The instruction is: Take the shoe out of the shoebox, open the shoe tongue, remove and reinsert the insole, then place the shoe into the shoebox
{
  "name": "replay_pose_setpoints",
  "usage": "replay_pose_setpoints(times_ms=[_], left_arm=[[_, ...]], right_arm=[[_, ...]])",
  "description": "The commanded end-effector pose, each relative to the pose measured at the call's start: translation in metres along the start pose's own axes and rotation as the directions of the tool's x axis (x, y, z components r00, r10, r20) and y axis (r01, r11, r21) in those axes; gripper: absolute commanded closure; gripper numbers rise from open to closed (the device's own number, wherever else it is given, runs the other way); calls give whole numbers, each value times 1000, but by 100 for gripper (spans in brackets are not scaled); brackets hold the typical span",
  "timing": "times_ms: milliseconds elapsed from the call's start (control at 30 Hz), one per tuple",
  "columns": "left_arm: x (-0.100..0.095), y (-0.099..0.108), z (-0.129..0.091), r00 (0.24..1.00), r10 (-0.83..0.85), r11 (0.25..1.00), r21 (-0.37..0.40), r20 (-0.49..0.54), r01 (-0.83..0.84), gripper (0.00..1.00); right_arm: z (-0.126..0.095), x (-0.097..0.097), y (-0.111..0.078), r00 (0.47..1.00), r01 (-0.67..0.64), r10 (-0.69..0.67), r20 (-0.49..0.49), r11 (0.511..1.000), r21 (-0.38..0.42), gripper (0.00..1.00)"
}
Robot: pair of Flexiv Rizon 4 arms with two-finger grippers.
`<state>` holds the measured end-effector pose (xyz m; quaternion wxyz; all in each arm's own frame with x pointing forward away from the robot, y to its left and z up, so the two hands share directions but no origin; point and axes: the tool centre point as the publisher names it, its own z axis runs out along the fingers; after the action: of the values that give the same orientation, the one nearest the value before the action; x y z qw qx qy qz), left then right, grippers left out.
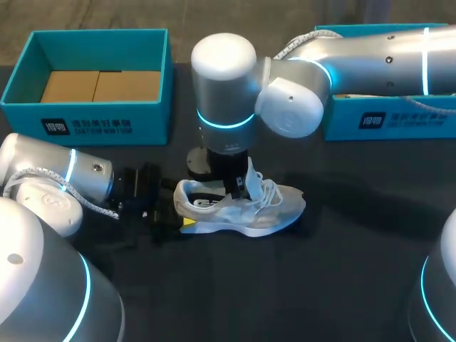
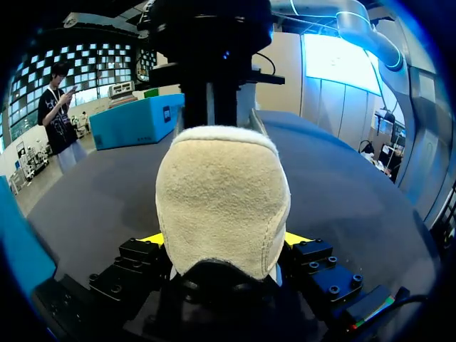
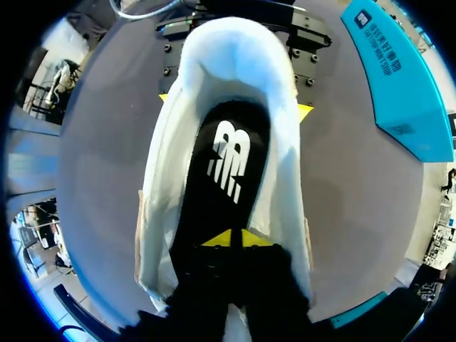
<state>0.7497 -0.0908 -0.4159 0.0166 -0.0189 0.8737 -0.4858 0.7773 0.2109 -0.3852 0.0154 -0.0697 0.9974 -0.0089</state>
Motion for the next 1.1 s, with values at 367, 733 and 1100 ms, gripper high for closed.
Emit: replay_pose_setpoints(times_ms=[367,733,1100], left_arm=[[0,1,2,1000,0,1000,-3,-1,0,100],[0,1,2,1000,0,1000,-3,-1,0,100],[0,1,2,1000,0,1000,-3,-1,0,100]], right_arm=[[3,-5,10,999,-15,14,-30,999,-43,70],[14,-4,18,998,-36,32,-50,997,-74,55],[28,3,28,991,-17,4,-135,995,-100,58]])
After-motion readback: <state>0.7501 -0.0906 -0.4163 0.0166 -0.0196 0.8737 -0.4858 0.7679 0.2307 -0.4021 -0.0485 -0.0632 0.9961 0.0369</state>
